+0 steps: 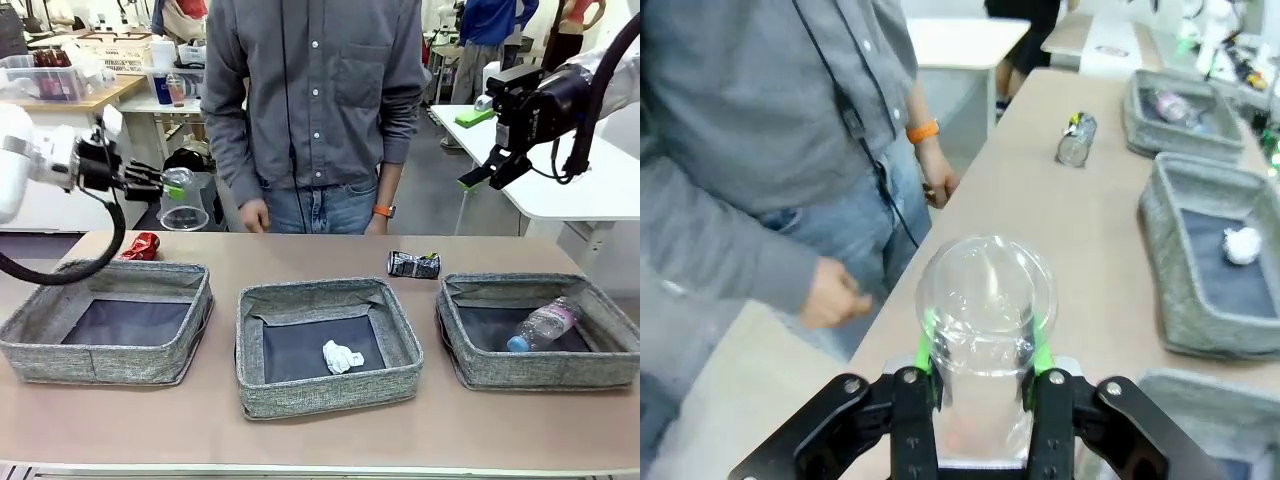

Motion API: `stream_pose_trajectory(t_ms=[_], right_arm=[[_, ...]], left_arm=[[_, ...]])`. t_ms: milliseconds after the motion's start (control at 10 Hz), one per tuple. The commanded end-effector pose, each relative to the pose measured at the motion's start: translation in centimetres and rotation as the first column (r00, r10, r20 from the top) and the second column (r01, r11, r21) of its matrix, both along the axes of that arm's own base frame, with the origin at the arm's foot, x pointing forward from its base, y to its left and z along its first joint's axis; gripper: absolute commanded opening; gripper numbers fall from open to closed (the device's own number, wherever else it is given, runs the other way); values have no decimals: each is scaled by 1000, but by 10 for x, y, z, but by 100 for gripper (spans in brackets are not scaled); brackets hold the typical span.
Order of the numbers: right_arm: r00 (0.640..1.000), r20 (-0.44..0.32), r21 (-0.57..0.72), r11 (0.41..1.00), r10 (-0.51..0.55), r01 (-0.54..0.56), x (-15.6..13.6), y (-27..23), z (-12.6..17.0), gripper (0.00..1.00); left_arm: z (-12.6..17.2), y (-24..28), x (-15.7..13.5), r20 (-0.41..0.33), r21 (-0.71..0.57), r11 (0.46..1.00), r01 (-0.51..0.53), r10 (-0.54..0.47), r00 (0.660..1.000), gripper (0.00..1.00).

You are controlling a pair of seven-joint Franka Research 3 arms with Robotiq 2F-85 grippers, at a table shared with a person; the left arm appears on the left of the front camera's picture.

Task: Sort the waste into the appropriate baskets.
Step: Pick up the waste item pointed out by the person.

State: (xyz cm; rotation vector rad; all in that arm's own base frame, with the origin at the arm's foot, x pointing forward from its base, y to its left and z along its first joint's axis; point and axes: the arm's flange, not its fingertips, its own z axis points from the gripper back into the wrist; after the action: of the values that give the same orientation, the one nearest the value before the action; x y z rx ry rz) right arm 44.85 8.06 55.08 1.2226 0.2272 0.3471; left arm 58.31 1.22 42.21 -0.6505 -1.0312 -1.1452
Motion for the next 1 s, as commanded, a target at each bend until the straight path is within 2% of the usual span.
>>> stream_pose_trajectory(t_ms=[0,100,200,300,500,600,700,800,900], right_arm=[[1000,20,25,1000,0,-1,-3,1,0,100],[1000,20,25,1000,0,-1,-3,1,0,100],[1000,20,25,1000,0,-1,-3,1,0,100],[1000,20,25,1000,0,-1,-3,1,0,100],[1000,20,25,1000,0,-1,-3,1,0,100],[1000,20,25,1000,0,-1,-3,1,0,100],[1000,20,25,1000,0,-1,-3,1,0,100],[1000,20,25,1000,0,-1,-3,1,0,100],[1000,20,25,1000,0,-1,-3,1,0,100]], left_arm=[[46,-11,-18,-220,151,986,-69,102,970,35],[68,-19,-18,-329,237,971,-20,99,939,35],[87,-27,-13,-390,283,959,-6,120,913,35],[102,-36,-5,-522,289,956,46,117,845,35],[108,-52,9,-706,290,957,2,213,675,35],[103,-61,10,-747,310,950,-26,261,612,35],[97,-68,11,-766,318,946,-62,295,571,35],[94,-69,12,-798,260,965,-20,226,558,35],[92,-64,0,-742,332,943,-16,272,612,35]])
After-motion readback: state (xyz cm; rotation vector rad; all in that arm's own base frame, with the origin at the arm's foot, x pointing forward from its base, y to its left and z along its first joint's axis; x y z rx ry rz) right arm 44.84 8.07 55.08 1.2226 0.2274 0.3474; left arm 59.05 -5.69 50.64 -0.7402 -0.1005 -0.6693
